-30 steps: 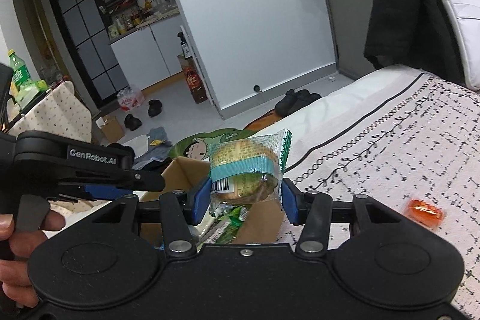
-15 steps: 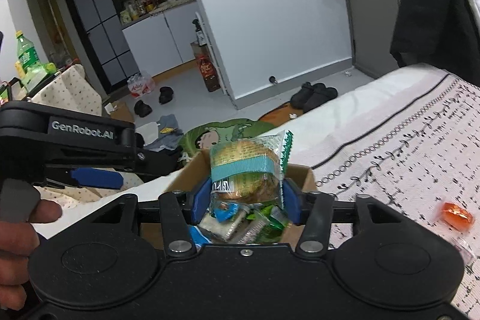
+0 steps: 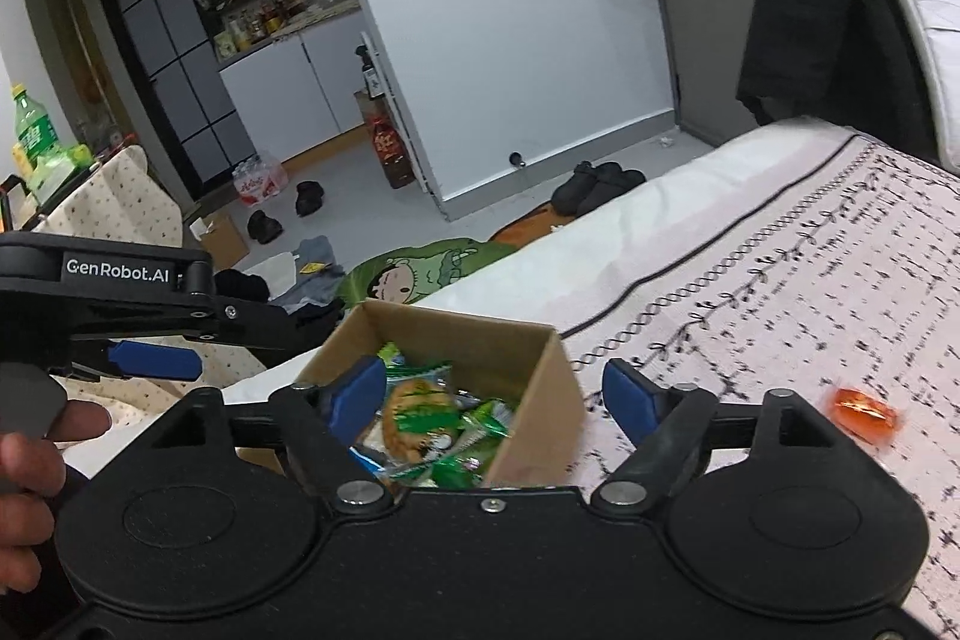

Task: Organize snacks
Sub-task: 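Carry both snacks over the cardboard box and open both grippers, then move both open grippers to the orange candy and pink pastry pack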

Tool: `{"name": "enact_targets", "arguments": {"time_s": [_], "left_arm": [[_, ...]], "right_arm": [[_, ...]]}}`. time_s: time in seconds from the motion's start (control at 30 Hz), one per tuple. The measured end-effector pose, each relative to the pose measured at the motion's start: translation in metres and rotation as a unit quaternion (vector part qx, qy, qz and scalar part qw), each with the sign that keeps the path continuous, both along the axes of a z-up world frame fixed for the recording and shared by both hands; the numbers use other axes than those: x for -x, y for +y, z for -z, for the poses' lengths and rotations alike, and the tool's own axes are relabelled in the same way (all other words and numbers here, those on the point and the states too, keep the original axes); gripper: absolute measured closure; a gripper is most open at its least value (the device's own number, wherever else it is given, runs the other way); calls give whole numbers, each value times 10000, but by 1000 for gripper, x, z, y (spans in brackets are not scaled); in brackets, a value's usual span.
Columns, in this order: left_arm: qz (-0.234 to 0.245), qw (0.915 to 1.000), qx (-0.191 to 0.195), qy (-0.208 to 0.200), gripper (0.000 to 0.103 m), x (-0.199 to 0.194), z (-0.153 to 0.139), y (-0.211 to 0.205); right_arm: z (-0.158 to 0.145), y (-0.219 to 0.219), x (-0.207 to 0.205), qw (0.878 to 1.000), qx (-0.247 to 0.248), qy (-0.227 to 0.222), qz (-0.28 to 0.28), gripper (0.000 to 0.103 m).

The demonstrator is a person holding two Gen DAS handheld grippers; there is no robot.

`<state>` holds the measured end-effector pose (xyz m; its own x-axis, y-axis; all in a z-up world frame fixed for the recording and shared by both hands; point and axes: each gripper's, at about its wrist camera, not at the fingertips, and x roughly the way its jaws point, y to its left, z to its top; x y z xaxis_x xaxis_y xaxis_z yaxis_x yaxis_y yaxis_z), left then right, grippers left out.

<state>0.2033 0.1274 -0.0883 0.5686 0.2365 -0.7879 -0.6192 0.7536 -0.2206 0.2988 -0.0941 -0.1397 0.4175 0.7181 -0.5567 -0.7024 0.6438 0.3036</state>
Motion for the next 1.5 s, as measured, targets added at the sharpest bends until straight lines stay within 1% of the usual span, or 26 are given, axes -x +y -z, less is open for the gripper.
{"name": "enact_targets", "arguments": {"time_s": [0.1,0.2,0.4,0.57,0.77,0.9,0.97,1.1,1.23,1.33,1.4,1.5], "left_arm": [[65,10000,12,18,17,-3,0,-6],[164,9999,-20,-16,15,-7,-1,-15],[367,9993,-60,-59,14,-17,-3,-37],[574,9983,-24,-115,14,-26,-2,-60],[851,9961,-97,-204,14,-36,-4,-85],[1061,9939,-66,-284,14,-45,-3,-101],[1255,9916,-111,-310,14,-51,-3,-112],[1436,9890,-154,-316,14,-63,-1,-129],[1616,9863,-140,-314,14,-76,3,-143],[1720,9847,-50,-274,14,-87,9,-152],[1797,9834,-37,-235,15,-95,14,-158],[2018,9792,-111,-182,15,-106,20,-165]], "right_arm": [[-2,-11,-4,9999,19,34,123,23],[-2,-24,-9,9996,45,65,281,23],[-3,-56,-20,9981,6,222,568,21],[-3,-80,-29,9965,-41,257,790,21],[0,-115,-43,9925,-209,415,1129,21],[7,-136,-55,9883,-234,544,1409,21],[11,-145,-60,9858,-249,609,1546,21],[18,-162,-69,9809,-356,773,1750,21],[31,-167,-76,9772,-329,988,1851,22],[42,-165,-79,9760,-241,1109,1861,22],[48,-166,-81,9740,-181,1181,1925,25],[55,-168,-83,9704,-124,1290,2039,28]]}}
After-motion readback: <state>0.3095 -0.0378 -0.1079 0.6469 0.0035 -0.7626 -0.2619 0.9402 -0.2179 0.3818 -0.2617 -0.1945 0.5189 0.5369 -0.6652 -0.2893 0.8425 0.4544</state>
